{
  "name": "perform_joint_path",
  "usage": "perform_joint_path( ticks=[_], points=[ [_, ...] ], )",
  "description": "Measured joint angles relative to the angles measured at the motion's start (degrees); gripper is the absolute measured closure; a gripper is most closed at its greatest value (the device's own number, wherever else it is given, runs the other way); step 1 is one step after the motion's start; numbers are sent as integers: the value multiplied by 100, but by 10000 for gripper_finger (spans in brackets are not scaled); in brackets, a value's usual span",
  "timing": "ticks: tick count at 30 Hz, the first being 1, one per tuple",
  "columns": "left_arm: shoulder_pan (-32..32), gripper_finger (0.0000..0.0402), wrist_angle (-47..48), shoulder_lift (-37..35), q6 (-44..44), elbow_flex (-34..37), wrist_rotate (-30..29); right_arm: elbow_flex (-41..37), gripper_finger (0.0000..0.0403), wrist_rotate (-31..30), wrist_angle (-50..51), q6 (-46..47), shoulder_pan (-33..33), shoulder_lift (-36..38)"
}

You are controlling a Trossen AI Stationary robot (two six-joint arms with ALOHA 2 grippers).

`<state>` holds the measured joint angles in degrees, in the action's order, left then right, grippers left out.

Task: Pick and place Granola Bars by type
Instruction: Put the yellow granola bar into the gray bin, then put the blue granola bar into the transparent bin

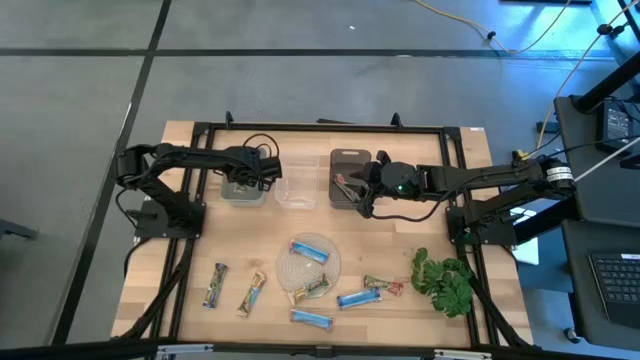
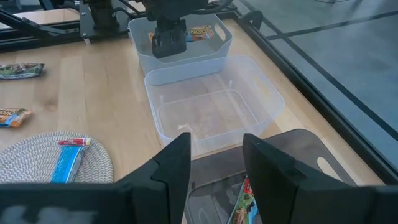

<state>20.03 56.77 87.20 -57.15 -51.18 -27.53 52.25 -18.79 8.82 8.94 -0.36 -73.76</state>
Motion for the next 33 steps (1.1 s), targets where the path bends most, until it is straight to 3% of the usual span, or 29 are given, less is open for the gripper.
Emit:
perform_joint_path(
  ticks=[7, 18, 28, 33],
  points=[
    [0, 305, 0, -2, 33, 2, 7, 0, 253, 0, 1, -10, 1, 0],
    [-10, 213, 128, -187, 137, 0, 111, 0, 253, 0, 2, -21, 0, 0],
    [-714, 206, 523, -1810, 83, -212, 212, 0, 253, 0, 3, -43, 0, 0],
    [-1453, 206, 470, -2678, -101, -214, 812, 0, 253, 0, 4, -43, 2, 0]
  ],
)
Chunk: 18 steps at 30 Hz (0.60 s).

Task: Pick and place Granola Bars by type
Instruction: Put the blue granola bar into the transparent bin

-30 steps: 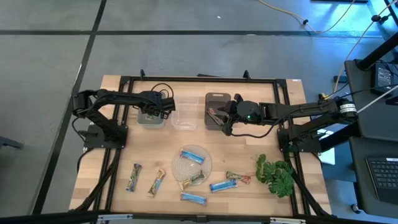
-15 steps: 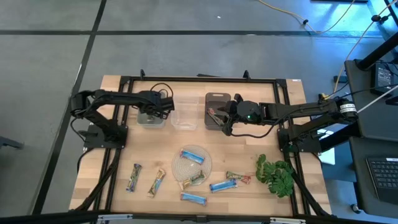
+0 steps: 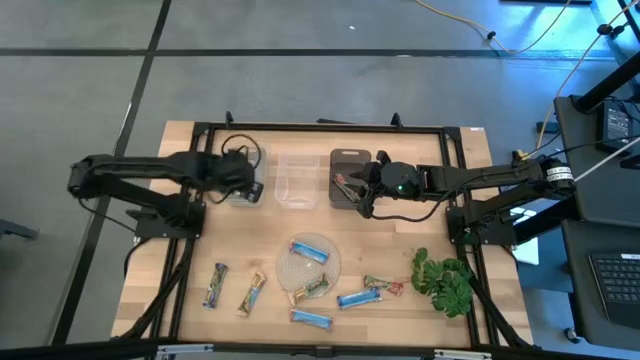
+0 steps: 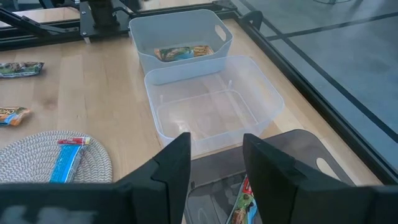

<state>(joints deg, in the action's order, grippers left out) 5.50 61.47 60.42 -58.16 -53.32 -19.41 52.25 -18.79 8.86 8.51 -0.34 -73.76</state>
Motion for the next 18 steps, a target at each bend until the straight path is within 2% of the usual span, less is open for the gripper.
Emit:
perform_joint_path(
  ticks=[4, 8, 18],
  points=[
    [-796, 206, -22, -382, -641, 31, 390, 0, 253, 0, 0, -1, 0, 2],
    [-1655, 206, -4, -430, -1603, 155, 617, 0, 253, 0, -2, 0, 0, 2],
    [-3627, 206, -22, 138, -4086, 422, 627, 0, 253, 2, 20, 16, -2, 2]
  ],
)
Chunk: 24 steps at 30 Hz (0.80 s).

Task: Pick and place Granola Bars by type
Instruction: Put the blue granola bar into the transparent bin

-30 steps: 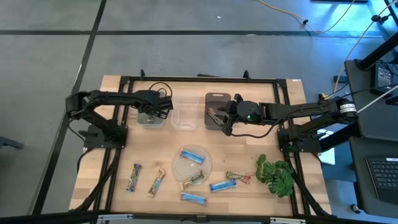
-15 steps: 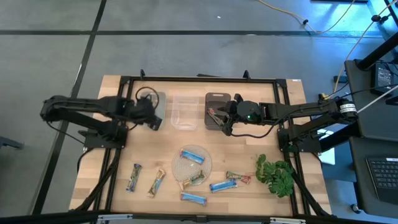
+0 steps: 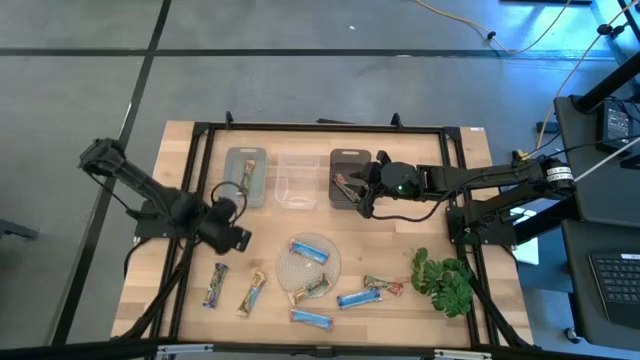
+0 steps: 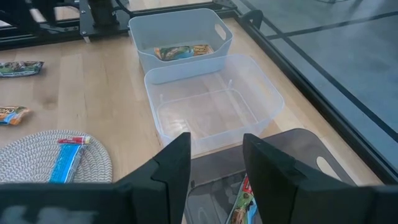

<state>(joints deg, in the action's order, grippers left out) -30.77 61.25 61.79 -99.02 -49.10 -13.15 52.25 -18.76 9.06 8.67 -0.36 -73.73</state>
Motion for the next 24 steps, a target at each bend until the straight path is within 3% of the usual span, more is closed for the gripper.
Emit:
perform_joint_path(
  ticks=[7, 15, 24],
  points=[
    [-1151, 206, -22, 659, -1699, 0, 229, 0, 253, 61, -24, 28, 2, 0],
    [-2029, 206, -110, 1509, -3009, 0, 444, 0, 253, 63, -31, 556, 2, 0],
    [-2392, 206, -752, 2326, -3099, 0, 430, 0, 253, 149, -28, 777, 2, 0]
  ],
)
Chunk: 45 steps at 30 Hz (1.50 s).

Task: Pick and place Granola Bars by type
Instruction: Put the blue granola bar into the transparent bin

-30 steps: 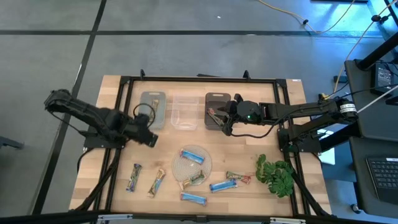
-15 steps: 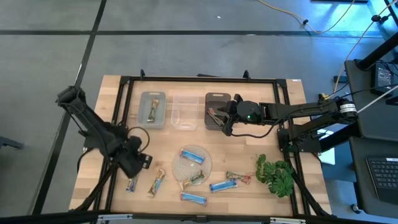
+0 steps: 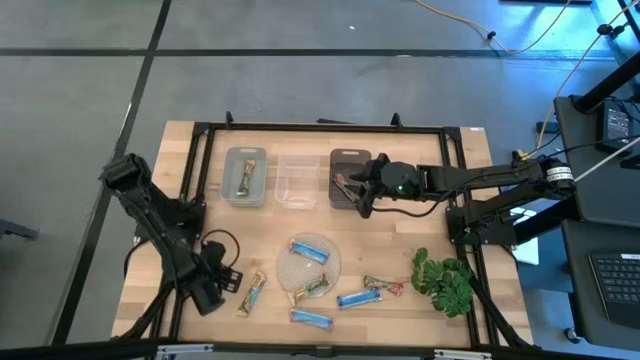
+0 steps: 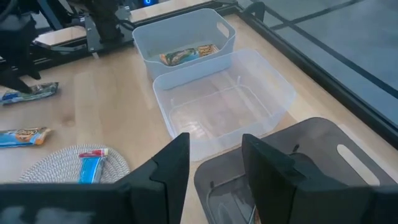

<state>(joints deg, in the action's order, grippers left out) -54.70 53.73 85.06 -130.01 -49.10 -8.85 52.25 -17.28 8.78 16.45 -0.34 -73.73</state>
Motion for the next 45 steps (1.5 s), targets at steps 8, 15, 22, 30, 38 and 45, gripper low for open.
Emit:
perform_joint_path(
  ticks=[8, 15, 22, 30, 38, 45],
  points=[
    [-79, 206, -174, 519, 131, 2, 396, 0, 253, 9, 0, 6, 20, 0],
    [-83, 206, -179, 791, -93, 2, 397, 0, 253, 94, 2, 28, 22, 0],
    [-83, 208, -265, 892, -82, 2, 401, 0, 253, 92, 2, 4, 22, 0],
    [-83, 261, -257, 892, -80, 2, 401, 0, 253, 94, 2, -22, 22, 0],
    [-83, 304, -251, 892, -82, 0, 388, 0, 253, 94, 2, -29, 22, 0],
    [-66, 309, -251, 892, -123, 0, 385, 0, 253, 94, 2, -39, 22, 0]
  ],
)
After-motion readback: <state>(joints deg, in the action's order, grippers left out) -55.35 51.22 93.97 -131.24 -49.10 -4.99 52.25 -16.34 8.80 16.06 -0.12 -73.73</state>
